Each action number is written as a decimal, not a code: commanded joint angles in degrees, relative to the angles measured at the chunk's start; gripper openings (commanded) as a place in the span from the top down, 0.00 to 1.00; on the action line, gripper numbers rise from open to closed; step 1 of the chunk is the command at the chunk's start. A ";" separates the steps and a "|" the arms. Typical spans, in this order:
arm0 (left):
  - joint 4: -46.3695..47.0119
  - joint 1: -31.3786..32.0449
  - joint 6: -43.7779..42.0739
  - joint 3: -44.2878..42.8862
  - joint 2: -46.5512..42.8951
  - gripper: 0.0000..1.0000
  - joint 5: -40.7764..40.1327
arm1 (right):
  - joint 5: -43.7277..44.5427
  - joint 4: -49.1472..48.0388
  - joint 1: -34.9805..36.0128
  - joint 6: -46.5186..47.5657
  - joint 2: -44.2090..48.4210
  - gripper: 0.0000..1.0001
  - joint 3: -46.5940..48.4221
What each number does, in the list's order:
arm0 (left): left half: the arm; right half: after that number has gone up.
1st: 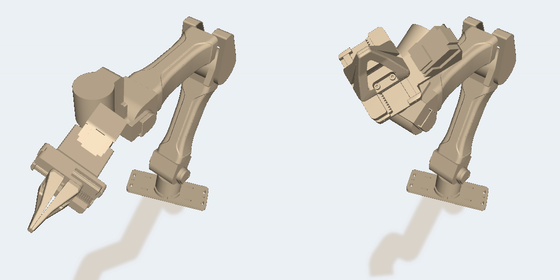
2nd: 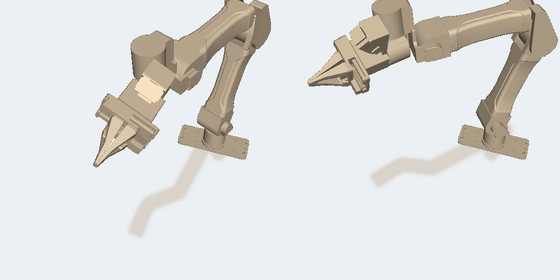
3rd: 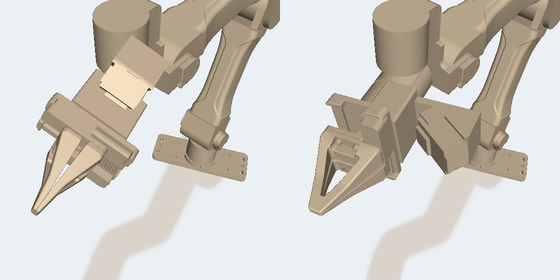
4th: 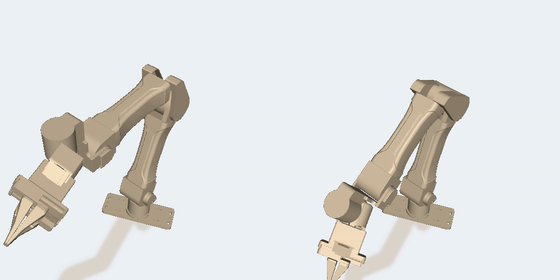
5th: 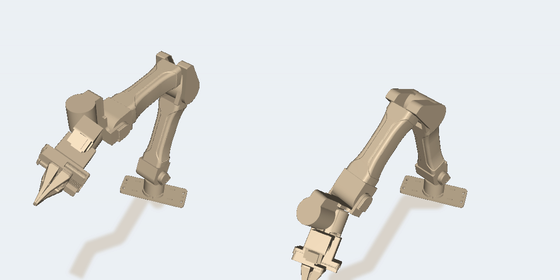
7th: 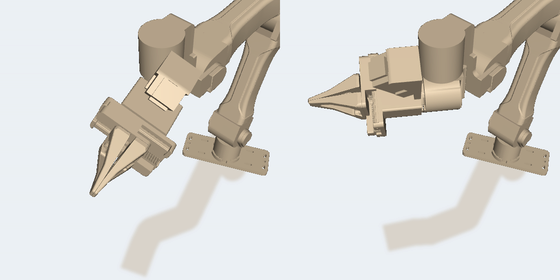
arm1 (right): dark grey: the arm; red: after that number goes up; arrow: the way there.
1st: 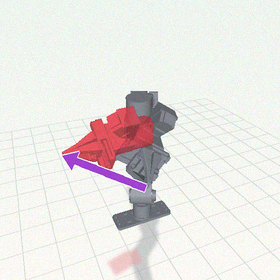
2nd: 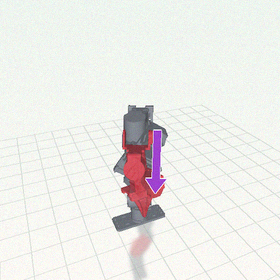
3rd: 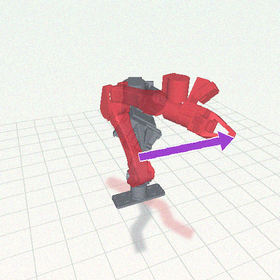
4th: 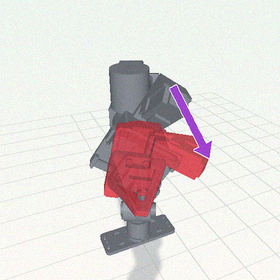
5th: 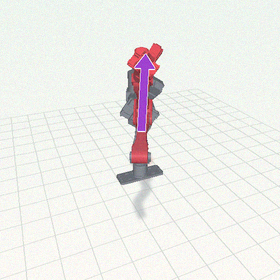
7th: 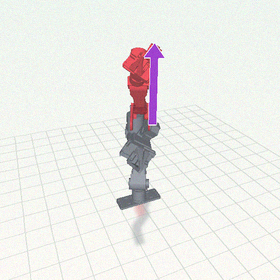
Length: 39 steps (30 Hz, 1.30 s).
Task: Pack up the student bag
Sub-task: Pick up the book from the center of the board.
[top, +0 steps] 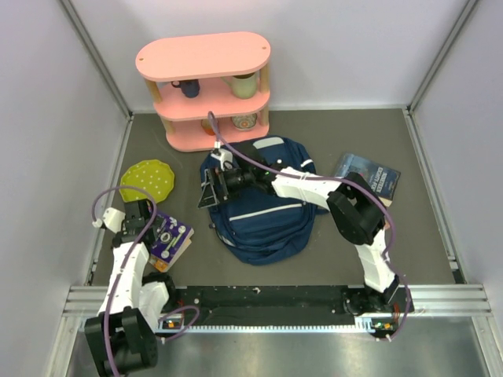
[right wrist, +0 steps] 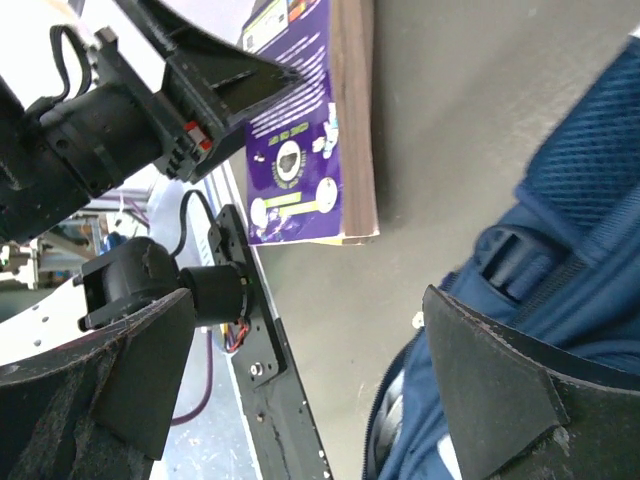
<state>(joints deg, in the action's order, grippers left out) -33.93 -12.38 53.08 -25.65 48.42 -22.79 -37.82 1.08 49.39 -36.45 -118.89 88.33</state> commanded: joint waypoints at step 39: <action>4.92 -0.45 -0.08 6.13 -4.20 0.01 2.30 | -1.55 0.50 2.56 2.17 -0.55 0.05 7.98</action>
<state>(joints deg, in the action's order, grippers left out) -30.96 -12.73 55.94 -23.42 47.22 -28.03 -38.09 2.13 51.64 -34.94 -118.89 89.32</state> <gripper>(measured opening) 0.986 0.947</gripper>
